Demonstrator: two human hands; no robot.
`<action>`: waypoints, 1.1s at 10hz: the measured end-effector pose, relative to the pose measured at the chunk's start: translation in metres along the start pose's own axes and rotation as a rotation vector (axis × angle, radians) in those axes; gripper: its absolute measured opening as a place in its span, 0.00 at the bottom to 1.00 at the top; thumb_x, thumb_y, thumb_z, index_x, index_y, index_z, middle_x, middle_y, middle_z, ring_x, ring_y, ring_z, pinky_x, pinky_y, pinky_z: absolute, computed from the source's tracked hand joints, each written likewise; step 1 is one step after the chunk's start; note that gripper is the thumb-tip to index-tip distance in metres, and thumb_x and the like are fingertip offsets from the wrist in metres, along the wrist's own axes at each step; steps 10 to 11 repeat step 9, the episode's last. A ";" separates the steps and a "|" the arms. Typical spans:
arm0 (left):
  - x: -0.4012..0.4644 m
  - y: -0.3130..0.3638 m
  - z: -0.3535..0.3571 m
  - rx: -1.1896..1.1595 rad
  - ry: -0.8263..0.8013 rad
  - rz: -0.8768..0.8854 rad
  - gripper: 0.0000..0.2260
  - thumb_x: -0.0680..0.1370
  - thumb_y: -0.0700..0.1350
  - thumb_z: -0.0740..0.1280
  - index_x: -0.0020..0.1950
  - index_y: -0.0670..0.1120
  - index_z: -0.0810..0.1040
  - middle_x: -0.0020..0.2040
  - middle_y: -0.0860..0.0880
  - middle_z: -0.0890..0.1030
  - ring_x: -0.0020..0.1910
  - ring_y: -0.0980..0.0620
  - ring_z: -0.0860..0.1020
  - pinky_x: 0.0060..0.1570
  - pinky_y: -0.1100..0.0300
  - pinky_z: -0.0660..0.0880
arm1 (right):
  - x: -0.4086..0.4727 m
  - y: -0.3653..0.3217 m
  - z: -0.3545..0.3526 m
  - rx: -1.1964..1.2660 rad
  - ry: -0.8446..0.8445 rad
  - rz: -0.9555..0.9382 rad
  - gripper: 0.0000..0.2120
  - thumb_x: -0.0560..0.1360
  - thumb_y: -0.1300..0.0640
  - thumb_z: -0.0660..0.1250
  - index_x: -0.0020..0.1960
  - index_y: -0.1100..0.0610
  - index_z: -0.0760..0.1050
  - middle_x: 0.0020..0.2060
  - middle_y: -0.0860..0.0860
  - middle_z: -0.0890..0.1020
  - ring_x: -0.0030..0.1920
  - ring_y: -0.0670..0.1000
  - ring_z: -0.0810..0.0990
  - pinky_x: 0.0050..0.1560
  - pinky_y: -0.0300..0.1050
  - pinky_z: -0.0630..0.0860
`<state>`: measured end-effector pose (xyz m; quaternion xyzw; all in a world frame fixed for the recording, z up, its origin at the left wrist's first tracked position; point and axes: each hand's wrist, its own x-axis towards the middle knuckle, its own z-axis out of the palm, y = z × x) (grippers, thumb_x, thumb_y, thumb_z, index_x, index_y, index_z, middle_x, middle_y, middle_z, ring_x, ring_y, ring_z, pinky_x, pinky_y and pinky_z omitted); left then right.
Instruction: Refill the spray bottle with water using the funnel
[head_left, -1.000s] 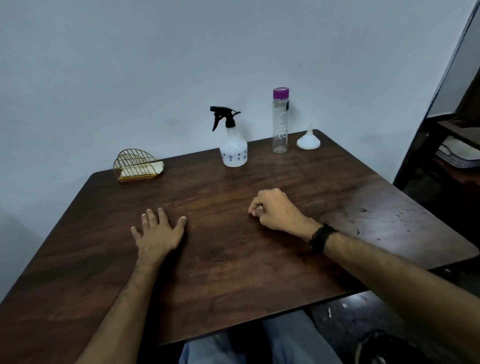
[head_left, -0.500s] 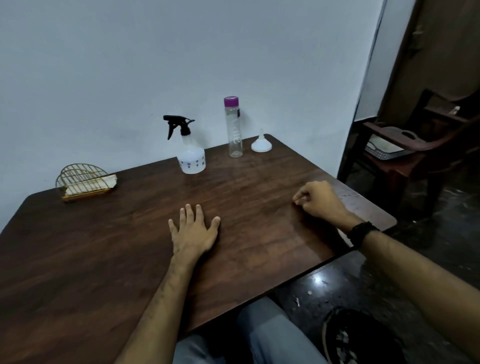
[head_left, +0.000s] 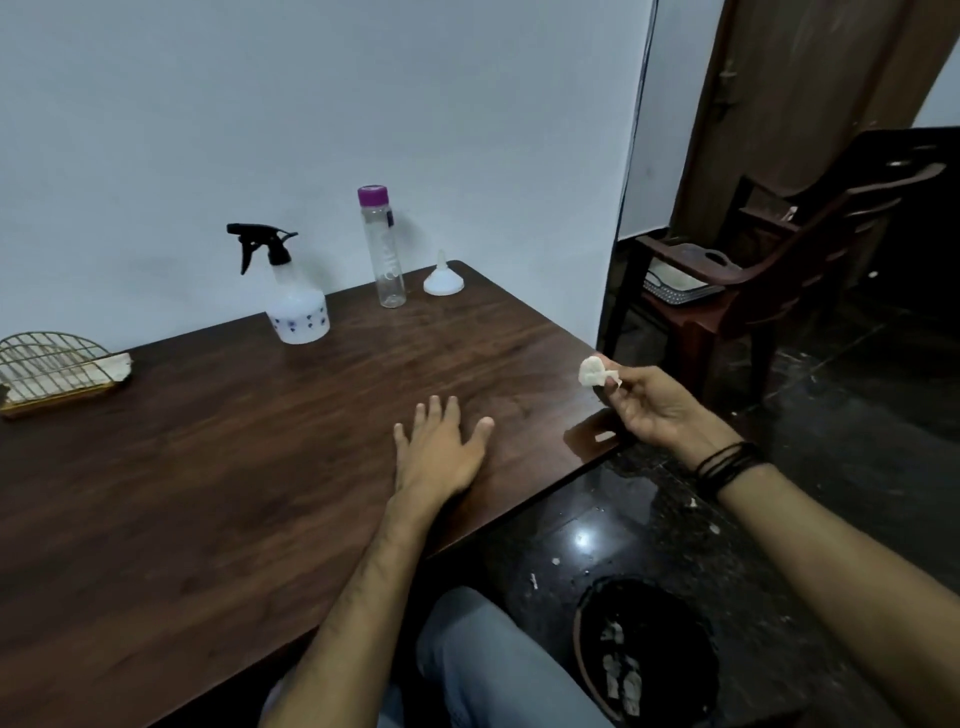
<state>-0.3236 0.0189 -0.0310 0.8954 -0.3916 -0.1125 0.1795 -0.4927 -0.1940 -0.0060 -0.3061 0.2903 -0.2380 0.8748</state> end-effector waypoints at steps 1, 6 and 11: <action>-0.013 0.058 0.032 -0.038 0.064 0.117 0.31 0.83 0.62 0.54 0.80 0.46 0.61 0.81 0.44 0.59 0.81 0.46 0.55 0.78 0.43 0.49 | -0.017 -0.008 -0.022 -0.032 -0.071 -0.015 0.15 0.66 0.71 0.73 0.53 0.66 0.80 0.48 0.59 0.82 0.36 0.51 0.85 0.32 0.32 0.79; -0.041 0.114 0.256 0.248 -0.315 0.481 0.16 0.78 0.53 0.64 0.60 0.45 0.79 0.58 0.42 0.79 0.59 0.40 0.75 0.58 0.50 0.71 | -0.007 0.080 -0.261 -1.199 0.051 0.314 0.06 0.70 0.67 0.77 0.45 0.60 0.83 0.34 0.54 0.85 0.35 0.50 0.84 0.33 0.37 0.80; -0.021 0.081 0.305 0.218 -0.487 0.258 0.18 0.76 0.54 0.66 0.60 0.45 0.79 0.59 0.41 0.81 0.61 0.39 0.77 0.60 0.51 0.74 | 0.051 0.172 -0.319 -1.574 0.139 0.347 0.06 0.73 0.60 0.70 0.45 0.60 0.84 0.44 0.56 0.87 0.47 0.56 0.85 0.48 0.51 0.82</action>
